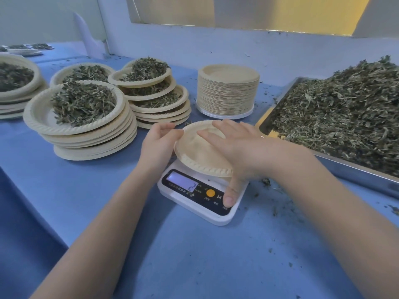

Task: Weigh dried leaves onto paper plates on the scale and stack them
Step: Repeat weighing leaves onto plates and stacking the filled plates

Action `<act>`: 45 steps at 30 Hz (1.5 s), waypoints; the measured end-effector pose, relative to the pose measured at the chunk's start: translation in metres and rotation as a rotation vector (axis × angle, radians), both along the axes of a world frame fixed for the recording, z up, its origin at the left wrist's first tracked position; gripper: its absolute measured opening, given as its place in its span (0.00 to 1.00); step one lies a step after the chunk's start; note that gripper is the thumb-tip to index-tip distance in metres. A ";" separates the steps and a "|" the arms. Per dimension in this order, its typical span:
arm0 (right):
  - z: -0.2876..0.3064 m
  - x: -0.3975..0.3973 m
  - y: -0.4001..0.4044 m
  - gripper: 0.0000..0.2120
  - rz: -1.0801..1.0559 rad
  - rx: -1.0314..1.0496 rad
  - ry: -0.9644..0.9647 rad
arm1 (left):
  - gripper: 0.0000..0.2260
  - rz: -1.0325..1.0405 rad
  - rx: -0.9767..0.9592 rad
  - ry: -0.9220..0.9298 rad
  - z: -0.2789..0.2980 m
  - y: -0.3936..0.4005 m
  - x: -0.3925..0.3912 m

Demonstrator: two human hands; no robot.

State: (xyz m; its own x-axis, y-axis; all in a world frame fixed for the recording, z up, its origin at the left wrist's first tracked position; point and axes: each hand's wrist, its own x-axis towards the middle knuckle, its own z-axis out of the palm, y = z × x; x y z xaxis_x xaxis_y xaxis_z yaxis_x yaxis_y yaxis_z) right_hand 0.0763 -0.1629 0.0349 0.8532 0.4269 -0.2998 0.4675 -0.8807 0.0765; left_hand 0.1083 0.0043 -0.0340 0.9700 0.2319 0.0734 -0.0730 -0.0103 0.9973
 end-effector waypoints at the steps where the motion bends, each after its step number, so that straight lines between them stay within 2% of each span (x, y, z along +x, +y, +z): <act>1: 0.001 0.000 -0.001 0.68 0.004 0.009 0.013 | 0.11 -0.001 0.002 0.002 0.000 0.000 0.000; 8: 0.003 -0.003 -0.004 0.68 0.073 0.018 -0.017 | 0.11 0.012 0.030 -0.013 0.000 0.002 0.000; 16: 0.003 -0.005 -0.011 0.65 0.108 0.115 -0.048 | 0.11 0.090 0.299 -0.223 0.016 0.000 -0.002; 21: 0.022 -0.001 -0.024 0.60 0.090 0.263 -0.081 | 0.11 -0.043 0.599 -0.366 0.047 -0.032 0.003; 24: 0.036 0.003 -0.037 0.59 0.068 0.319 -0.090 | 0.11 -0.137 0.659 -0.408 0.063 -0.062 0.012; 27: 0.044 0.008 -0.062 0.52 0.043 0.353 -0.128 | 0.11 -0.230 0.677 -0.419 0.075 -0.094 0.021; 33: 0.039 0.025 -0.126 0.45 -0.069 0.381 -0.112 | 0.14 -0.416 0.827 -0.357 0.078 -0.163 0.048; 36: 0.034 0.037 -0.169 0.45 -0.205 0.347 -0.121 | 0.16 -0.542 0.968 -0.257 0.074 -0.198 0.067; 39: 0.028 0.051 -0.211 0.44 -0.371 0.303 -0.147 | 0.21 -0.635 1.137 -0.170 0.068 -0.228 0.087; 42: 0.015 0.065 -0.238 0.45 -0.454 0.250 -0.084 | 0.24 -0.694 1.271 -0.128 0.057 -0.250 0.105; 45: 0.000 0.081 -0.254 0.50 -0.466 0.182 0.023 | 0.33 -0.693 1.487 -0.033 0.046 -0.261 0.123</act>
